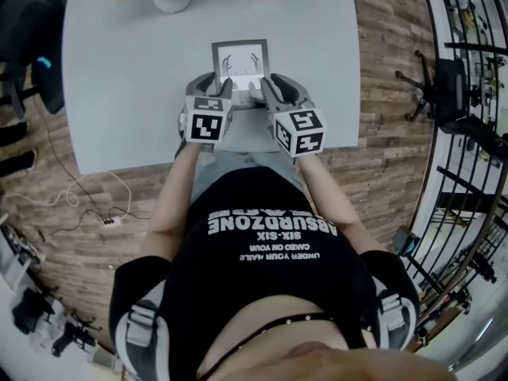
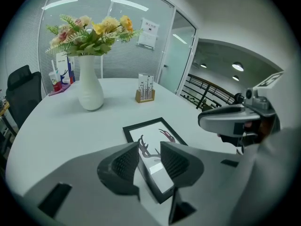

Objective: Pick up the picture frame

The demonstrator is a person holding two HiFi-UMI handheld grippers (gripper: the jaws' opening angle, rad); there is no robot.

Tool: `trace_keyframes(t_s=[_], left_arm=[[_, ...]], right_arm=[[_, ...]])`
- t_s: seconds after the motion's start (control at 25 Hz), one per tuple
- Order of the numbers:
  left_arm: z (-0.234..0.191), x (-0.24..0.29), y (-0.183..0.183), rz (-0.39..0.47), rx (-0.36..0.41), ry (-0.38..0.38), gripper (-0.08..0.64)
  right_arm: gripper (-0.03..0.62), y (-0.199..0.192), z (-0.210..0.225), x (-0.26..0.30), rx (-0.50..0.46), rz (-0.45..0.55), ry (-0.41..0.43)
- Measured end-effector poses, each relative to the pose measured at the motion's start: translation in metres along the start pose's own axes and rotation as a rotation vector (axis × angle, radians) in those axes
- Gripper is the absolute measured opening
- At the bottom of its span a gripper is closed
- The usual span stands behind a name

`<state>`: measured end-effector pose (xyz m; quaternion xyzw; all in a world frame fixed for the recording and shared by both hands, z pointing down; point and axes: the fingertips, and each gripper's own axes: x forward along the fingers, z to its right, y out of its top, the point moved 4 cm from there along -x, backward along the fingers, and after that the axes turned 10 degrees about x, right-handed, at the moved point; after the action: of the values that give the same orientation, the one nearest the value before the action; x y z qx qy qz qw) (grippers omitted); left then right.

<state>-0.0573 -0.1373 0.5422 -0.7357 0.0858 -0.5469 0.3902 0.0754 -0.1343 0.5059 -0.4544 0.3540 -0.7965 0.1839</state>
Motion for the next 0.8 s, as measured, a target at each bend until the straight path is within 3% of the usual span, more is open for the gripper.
trace_keyframes(t_s=[0.8], left_arm=[[-0.012, 0.03, -0.035, -0.119, -0.069, 0.019, 0.137]], right_arm=[[0.091, -0.039, 0.034, 0.038, 0.046, -0.156, -0.037]])
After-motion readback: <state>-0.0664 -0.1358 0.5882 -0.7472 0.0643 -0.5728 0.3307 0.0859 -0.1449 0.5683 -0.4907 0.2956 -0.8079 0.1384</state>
